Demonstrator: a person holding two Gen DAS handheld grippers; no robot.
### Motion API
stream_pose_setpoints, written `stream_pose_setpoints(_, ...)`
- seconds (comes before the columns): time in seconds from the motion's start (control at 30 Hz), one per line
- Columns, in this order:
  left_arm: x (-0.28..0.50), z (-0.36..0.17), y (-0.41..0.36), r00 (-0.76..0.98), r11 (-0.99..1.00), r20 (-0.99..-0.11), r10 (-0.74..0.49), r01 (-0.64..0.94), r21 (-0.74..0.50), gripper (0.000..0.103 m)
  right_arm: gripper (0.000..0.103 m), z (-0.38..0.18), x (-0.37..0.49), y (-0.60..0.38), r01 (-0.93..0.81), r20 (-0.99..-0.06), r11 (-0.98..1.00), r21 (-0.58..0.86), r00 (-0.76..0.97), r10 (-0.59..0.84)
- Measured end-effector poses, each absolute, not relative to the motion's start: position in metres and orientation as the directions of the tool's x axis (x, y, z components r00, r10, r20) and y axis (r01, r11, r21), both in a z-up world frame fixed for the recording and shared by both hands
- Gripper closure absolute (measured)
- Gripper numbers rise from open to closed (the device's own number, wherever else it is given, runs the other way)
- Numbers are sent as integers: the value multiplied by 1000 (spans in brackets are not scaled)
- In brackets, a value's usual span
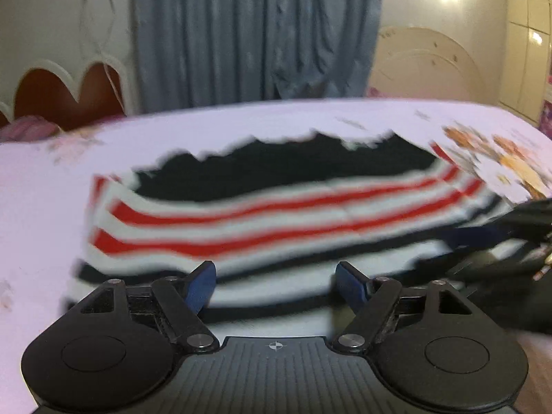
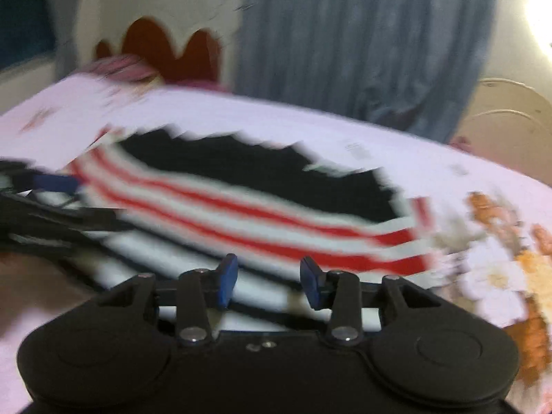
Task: Fold small clothes
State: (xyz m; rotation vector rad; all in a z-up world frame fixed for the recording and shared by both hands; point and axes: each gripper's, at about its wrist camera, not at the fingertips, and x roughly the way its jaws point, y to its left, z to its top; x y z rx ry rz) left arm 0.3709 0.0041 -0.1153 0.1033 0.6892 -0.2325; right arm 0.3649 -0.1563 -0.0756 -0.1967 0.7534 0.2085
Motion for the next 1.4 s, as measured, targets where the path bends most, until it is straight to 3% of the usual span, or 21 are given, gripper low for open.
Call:
stream_pose_setpoints(0.23, 356, -117, 26, 753, 979, -652, -87, 187, 85, 28, 65, -81, 354, -153, -258, -721, 952, -163, 690, 64)
stream_pose_setpoints(0.33, 359, -121, 68, 743, 993, -669, -29, 98, 66, 29, 68, -76, 348, -195, -138, -720, 971, -195, 693, -47)
stream_pose_setpoints(0.37, 356, -125, 85, 732, 996, -681, -20, 75, 52, 33, 76, -77, 345, -214, -89, -723, 974, -207, 685, -91)
stream_pose_setpoints(0.4, 353, -127, 96, 727, 997, -686, -36, 73, 25, 43, 92, -81, 341, -236, -30, -731, 976, -217, 667, -142)
stream_pose_setpoints(0.5, 348, -122, 97, 735, 997, -677, -39, 78, 27, 45, 101, -83, 328, -278, 3, -744, 993, -117, 662, -89)
stream_pose_setpoints(0.57, 346, -116, 94, 755, 999, -654, -34, 53, 10, 45, 100, -77, 331, -269, -10, -739, 989, -150, 665, -105)
stream_pose_setpoints(0.6, 348, -117, 95, 753, 999, -657, -25, 41, 9, 45, 92, -73, 328, -266, -1, -727, 990, -139, 679, -102)
stream_pose_setpoints(0.67, 353, -128, 92, 718, 999, -696, 5, 34, 42, 45, 86, -74, 324, -265, 25, -718, 992, -123, 688, -106)
stream_pose_setpoints(0.7, 353, -128, 90, 721, 998, -692, 11, 35, 52, 45, 88, -84, 324, -267, 34, -748, 992, -120, 654, -113)
stream_pose_setpoints(0.8, 346, -119, 91, 743, 999, -669, 8, 16, 30, 45, 89, -77, 320, -266, 8, -739, 988, -154, 663, -121)
stream_pose_setpoints(0.9, 346, -130, 89, 726, 997, -687, 34, 26, 77, 45, 90, -70, 314, -268, 19, -713, 995, -100, 696, -85)
stream_pose_setpoints(0.97, 348, -130, 86, 720, 996, -692, 45, 24, 90, 45, 93, -83, 319, -267, 3, -751, 993, -118, 653, -91)
stream_pose_setpoints(1.2, 349, -124, 87, 712, 997, -701, 48, 6, 74, 45, 92, -81, 327, -259, -23, -763, 984, -178, 634, -123)
stream_pose_setpoints(1.3, 347, -123, 86, 714, 996, -699, 53, 10, 86, 45, 85, -69, 320, -256, -14, -731, 986, -167, 672, -114)
stream_pose_setpoints(1.4, 346, -125, 86, 715, 996, -697, 52, 11, 87, 45, 87, -79, 324, -257, -13, -763, 985, -170, 635, -123)
